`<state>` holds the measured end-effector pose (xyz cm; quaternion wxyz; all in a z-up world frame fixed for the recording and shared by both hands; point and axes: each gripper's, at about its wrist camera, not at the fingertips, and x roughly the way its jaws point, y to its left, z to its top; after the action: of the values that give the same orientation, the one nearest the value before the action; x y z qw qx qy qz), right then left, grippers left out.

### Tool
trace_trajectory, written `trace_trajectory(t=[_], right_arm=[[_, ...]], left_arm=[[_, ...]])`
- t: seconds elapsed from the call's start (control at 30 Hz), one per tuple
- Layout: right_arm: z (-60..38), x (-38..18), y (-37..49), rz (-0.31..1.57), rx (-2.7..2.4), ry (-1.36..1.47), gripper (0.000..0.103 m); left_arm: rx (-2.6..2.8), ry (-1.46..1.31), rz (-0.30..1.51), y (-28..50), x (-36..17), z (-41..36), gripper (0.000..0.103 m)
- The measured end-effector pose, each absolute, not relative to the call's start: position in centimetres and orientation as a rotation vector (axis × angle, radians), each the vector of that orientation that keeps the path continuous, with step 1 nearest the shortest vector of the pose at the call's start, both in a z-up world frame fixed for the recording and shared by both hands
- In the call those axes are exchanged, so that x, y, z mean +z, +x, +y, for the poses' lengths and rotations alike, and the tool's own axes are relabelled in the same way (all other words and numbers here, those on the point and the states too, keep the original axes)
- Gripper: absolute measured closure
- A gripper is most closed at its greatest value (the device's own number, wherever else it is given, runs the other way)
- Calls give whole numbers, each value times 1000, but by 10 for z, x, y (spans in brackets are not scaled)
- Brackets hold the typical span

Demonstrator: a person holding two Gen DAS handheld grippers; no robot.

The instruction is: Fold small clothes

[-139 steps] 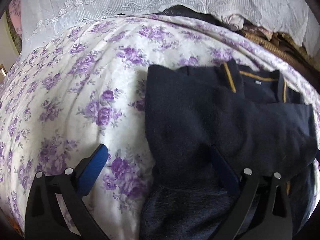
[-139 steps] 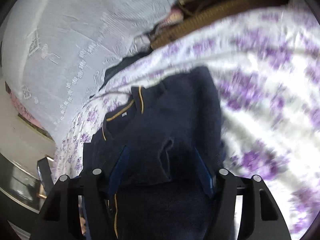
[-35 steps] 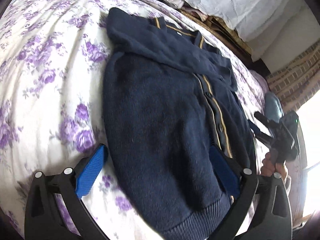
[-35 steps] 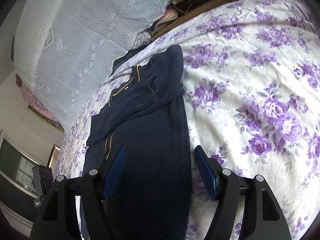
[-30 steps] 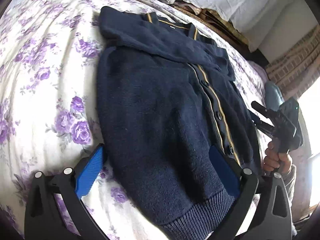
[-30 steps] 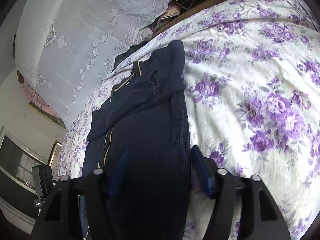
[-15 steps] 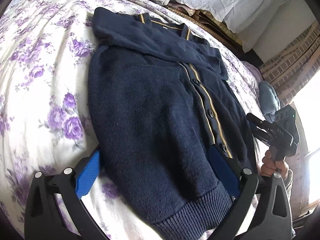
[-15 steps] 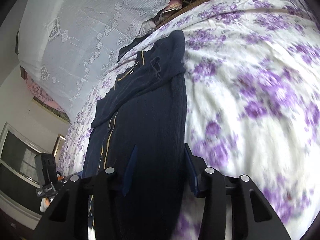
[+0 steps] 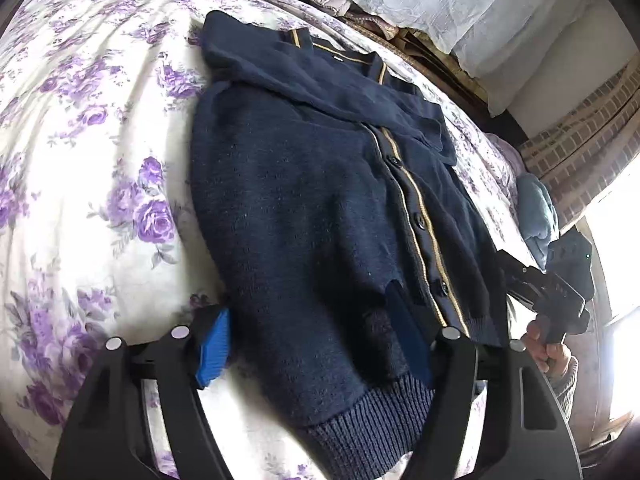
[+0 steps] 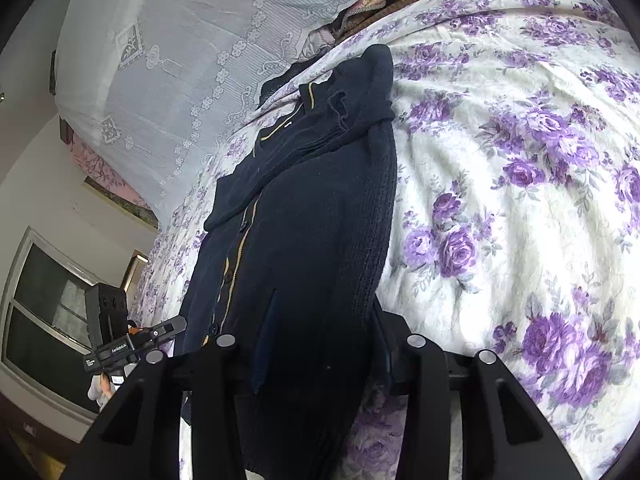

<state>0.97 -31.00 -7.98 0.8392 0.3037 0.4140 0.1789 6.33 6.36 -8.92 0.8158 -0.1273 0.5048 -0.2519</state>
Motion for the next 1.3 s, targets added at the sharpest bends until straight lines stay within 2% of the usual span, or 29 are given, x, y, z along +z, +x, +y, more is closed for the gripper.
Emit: trace_trajectory(t=[0.2, 0.33, 0.4, 0.47, 0.7, 0.77, 0.83, 0.9, 1.0, 1.13, 1.23, 1.3], right_arm=[[-300, -82, 2, 902, 415, 607, 66], [-303, -88, 8, 916, 402, 628, 86], [-301, -88, 7, 915, 400, 614, 91], [-297, -85, 5, 908, 388, 591, 91], [-295, -88, 7, 930, 388, 581, 89], [-294, -88, 7, 931, 387, 580, 89], [-294, -88, 7, 930, 385, 580, 90], [-293, -87, 5, 922, 377, 578, 91], [-295, -82, 1, 887, 363, 583, 93], [-299, -84, 0, 895, 368, 600, 93], [-300, -88, 2, 914, 373, 612, 90], [-299, -89, 2, 921, 376, 609, 88]], left_arm=[[-535, -188, 1061, 48, -89, 54, 35], [-532, -178, 1055, 51, -89, 51, 34], [-525, -145, 1041, 46, -88, 47, 39], [-537, -135, 1035, 42, -85, 46, 47], [-557, -175, 1059, 42, -90, 49, 46], [-555, -163, 1041, 40, -88, 47, 55], [-561, -169, 1028, 39, -85, 49, 74], [-551, -184, 1020, 40, -83, 54, 86], [-557, -241, 1018, 43, -79, 64, 93], [-548, -234, 1059, 46, -87, 62, 91], [-528, -248, 1085, 46, -95, 60, 81], [-526, -252, 1081, 45, -95, 60, 80]])
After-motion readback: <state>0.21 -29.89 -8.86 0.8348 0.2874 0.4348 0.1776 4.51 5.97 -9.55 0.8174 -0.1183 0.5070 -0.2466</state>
